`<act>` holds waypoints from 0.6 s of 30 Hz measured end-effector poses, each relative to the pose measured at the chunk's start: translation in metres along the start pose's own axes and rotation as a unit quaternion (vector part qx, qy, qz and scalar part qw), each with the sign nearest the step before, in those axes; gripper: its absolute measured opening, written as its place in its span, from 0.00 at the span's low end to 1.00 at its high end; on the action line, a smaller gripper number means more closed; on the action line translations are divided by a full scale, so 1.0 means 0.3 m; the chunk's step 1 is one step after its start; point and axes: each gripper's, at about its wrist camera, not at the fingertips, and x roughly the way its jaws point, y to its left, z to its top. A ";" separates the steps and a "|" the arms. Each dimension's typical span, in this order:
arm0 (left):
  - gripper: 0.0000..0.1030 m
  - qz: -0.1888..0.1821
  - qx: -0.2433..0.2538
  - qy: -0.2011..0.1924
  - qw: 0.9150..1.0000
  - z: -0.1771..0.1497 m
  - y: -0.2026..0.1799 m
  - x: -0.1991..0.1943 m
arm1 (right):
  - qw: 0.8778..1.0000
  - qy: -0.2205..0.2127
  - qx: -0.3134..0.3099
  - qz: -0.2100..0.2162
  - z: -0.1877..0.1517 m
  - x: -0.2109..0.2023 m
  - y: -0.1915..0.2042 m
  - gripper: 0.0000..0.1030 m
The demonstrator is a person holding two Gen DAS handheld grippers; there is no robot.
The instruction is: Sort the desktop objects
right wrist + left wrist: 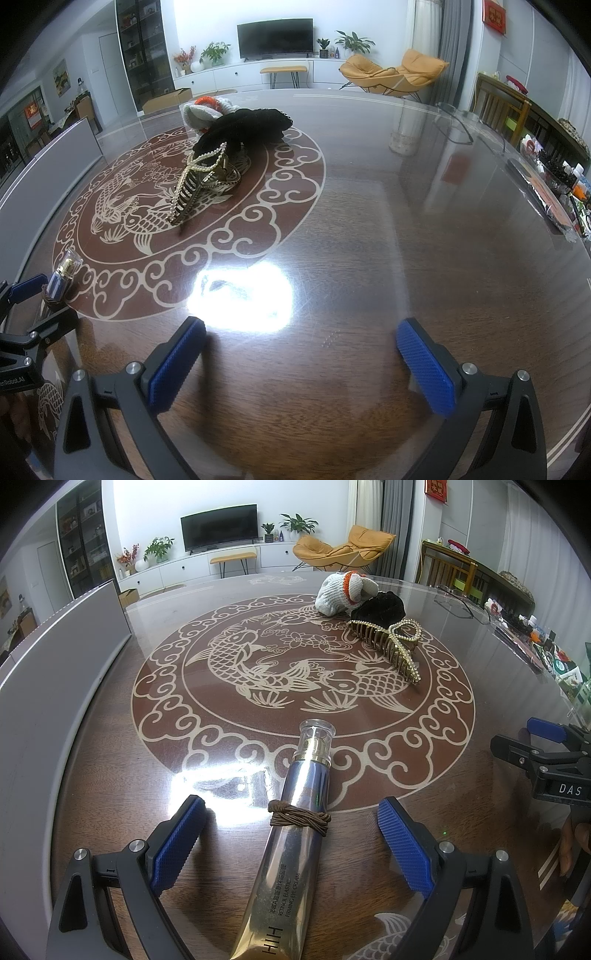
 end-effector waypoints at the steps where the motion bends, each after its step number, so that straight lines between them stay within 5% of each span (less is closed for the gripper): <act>1: 0.92 0.000 0.000 0.000 1.000 0.000 0.000 0.000 | 1.000 0.000 0.000 0.000 0.000 0.000 0.000 1.00; 14: 0.92 -0.004 0.008 0.011 1.000 0.023 -0.003 0.017 | 1.000 0.000 0.001 0.000 0.000 -0.002 -0.001 1.00; 15: 0.86 -0.005 0.012 0.012 1.000 0.026 -0.004 0.016 | 1.000 0.000 0.001 0.001 0.000 -0.002 -0.002 1.00; 17: 0.37 -0.015 0.032 0.008 0.999 0.028 -0.014 -0.009 | 1.000 -0.003 0.006 0.008 -0.001 -0.005 -0.008 1.00; 18: 0.28 -0.018 0.040 0.010 0.999 0.025 -0.018 -0.017 | 1.000 -0.004 0.009 0.015 0.000 -0.008 -0.014 1.00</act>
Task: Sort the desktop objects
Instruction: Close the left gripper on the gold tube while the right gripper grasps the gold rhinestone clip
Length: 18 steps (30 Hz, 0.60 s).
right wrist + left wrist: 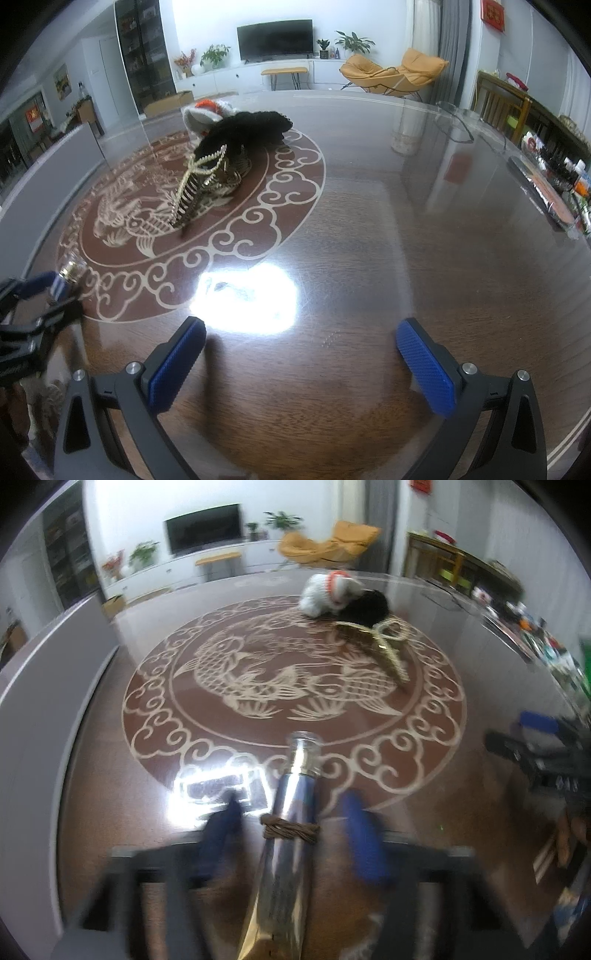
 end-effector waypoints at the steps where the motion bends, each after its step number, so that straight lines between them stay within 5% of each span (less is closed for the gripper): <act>1: 0.28 -0.003 0.006 0.002 1.000 -0.009 -0.002 -0.008 | 1.000 0.004 0.000 0.011 0.008 0.001 -0.004 1.00; 6: 0.27 -0.007 -0.026 -0.012 1.000 -0.066 0.028 -0.048 | 0.991 0.047 0.000 0.123 0.136 0.034 0.051 1.00; 9: 0.27 -0.011 -0.047 -0.015 0.999 -0.083 0.050 -0.064 | 0.988 0.067 0.001 0.142 0.237 0.118 0.137 1.00; 12: 0.27 -0.002 -0.045 -0.020 0.999 -0.101 0.060 -0.094 | 0.992 0.063 -0.012 0.106 0.325 0.214 0.219 0.99; 14: 0.26 0.002 -0.043 -0.024 0.999 -0.114 0.069 -0.122 | 0.994 0.050 -0.025 0.093 0.357 0.246 0.259 0.86; 16: 0.26 0.002 -0.046 -0.031 0.998 -0.122 0.086 -0.151 | 0.994 0.036 -0.071 0.071 0.359 0.245 0.300 0.46; 17: 0.26 -0.001 -0.051 -0.034 0.998 -0.127 0.095 -0.162 | 0.993 0.035 -0.081 0.074 0.353 0.240 0.303 0.41; 18: 0.26 -0.004 -0.055 -0.037 0.998 -0.131 0.104 -0.170 | 0.992 0.036 -0.089 0.088 0.344 0.228 0.303 0.18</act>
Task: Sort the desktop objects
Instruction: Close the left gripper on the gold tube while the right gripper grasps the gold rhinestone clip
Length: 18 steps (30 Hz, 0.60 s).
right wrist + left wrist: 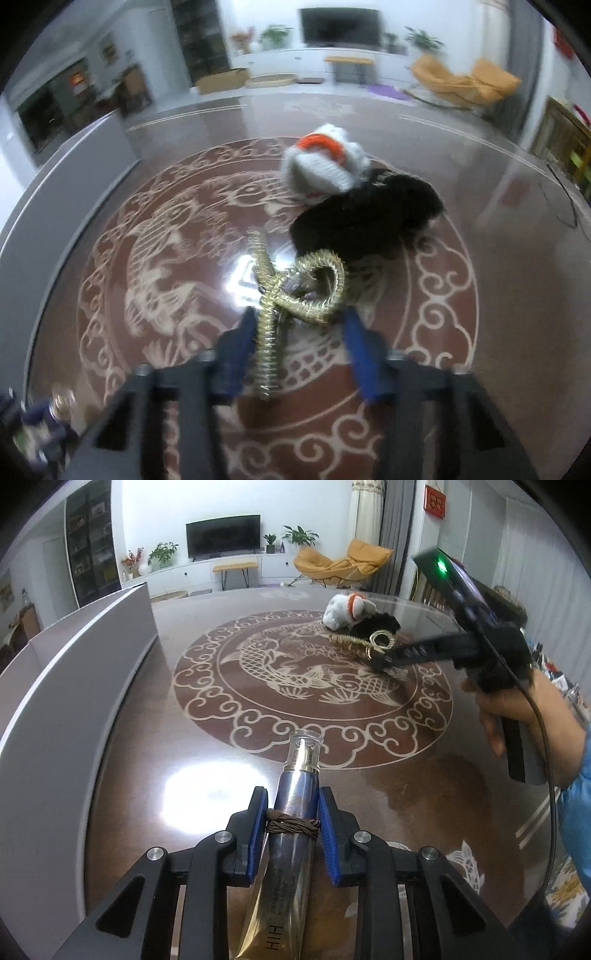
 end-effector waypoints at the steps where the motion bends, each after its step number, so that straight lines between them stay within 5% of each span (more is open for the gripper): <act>1: 0.26 -0.004 -0.005 -0.003 1.000 -0.002 0.007 -0.009 | 1.000 -0.003 -0.006 0.000 -0.010 -0.012 0.005 0.12; 6: 0.26 -0.030 -0.017 -0.013 0.999 0.005 0.006 -0.044 | 0.999 -0.032 -0.002 0.024 -0.075 -0.134 -0.002 0.09; 14: 0.26 -0.042 -0.025 -0.022 0.999 -0.015 0.014 -0.110 | 0.998 -0.016 -0.002 0.069 -0.268 -0.248 -0.046 0.09; 18: 0.26 -0.043 -0.033 -0.020 0.998 -0.034 0.027 -0.118 | 0.998 0.011 -0.024 0.049 -0.336 -0.231 -0.047 0.28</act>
